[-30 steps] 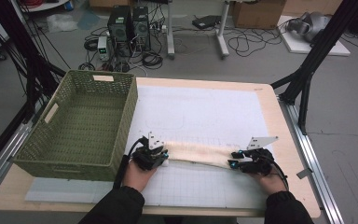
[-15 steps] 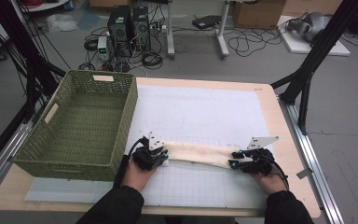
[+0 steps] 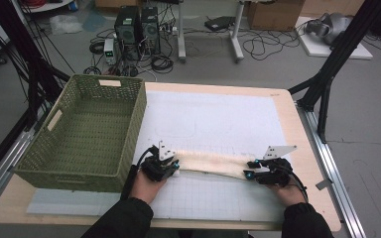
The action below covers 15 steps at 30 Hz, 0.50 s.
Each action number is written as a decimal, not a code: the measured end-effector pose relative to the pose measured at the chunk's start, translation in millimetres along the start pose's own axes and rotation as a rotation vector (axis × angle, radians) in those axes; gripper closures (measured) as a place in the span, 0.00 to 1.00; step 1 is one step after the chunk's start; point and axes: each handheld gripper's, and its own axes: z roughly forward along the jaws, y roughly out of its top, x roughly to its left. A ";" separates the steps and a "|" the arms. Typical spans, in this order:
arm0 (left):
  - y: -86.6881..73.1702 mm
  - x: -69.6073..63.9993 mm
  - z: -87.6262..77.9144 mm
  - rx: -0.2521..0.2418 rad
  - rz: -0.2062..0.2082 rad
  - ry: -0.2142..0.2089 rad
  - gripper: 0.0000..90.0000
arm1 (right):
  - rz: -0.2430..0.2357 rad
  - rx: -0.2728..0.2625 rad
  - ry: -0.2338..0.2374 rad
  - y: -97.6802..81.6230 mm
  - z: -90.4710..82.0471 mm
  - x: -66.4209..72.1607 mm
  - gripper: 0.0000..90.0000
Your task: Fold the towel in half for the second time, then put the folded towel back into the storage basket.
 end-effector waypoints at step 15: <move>4.4 9.0 -10.0 -0.010 -0.092 0.024 0.59 | 0.105 -0.071 -0.064 2.1 -14.5 -4.1 0.50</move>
